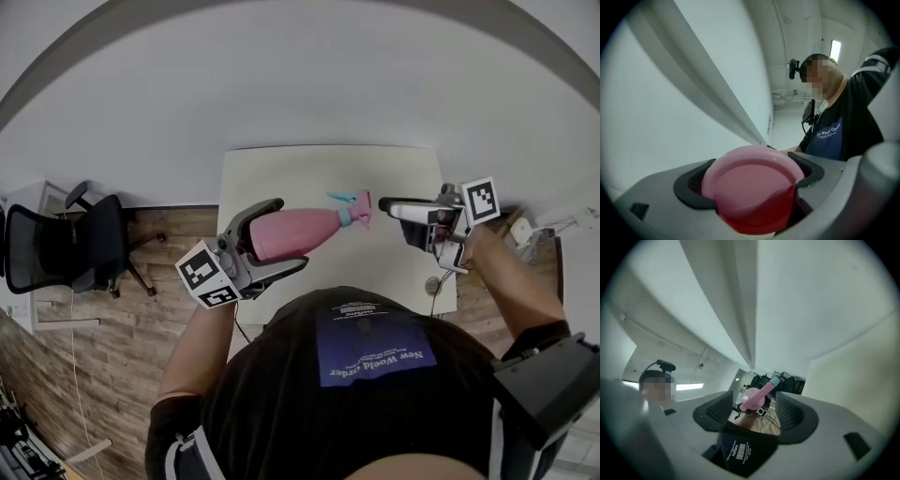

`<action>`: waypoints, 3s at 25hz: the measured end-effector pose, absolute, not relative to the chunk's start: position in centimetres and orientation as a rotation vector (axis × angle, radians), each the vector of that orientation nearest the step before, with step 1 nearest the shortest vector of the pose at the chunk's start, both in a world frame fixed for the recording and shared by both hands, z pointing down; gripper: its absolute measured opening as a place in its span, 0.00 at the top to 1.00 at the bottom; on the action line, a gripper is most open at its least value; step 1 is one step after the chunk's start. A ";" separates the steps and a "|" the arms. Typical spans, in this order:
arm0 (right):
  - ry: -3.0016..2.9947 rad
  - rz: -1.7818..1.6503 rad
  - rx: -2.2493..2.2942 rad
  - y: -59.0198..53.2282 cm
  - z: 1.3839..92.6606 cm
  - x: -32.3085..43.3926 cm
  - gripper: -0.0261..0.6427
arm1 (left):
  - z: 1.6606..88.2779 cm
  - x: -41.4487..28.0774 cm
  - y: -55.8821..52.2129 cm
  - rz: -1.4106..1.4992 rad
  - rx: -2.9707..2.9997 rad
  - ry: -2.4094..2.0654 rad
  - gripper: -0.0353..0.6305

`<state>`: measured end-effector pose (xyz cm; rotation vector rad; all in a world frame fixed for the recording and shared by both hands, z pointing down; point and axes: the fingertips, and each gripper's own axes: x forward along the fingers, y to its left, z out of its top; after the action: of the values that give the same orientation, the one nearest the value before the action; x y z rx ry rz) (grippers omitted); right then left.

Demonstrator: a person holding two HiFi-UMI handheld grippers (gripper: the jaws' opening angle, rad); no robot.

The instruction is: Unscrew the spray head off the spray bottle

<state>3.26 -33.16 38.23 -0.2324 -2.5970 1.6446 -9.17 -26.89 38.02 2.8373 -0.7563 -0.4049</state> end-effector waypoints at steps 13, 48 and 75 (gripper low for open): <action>-2.393 1.820 -0.521 -29.7 39.9 -1.5 0.56 | 37.3 -7.3 -25.6 -0.212 3.059 -0.767 0.21; -2.619 -0.389 -0.450 -25.1 39.9 0.2 0.76 | 41.4 -6.3 -26.5 -0.647 2.143 -0.301 0.22; -2.407 -1.035 -0.336 -25.2 38.6 2.0 0.76 | 43.1 -6.7 -25.7 -0.702 1.968 -0.166 0.21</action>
<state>1.96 -25.21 38.56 -0.3365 -2.4073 -1.0347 -6.66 -25.72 43.12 1.9680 -0.1657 -0.7021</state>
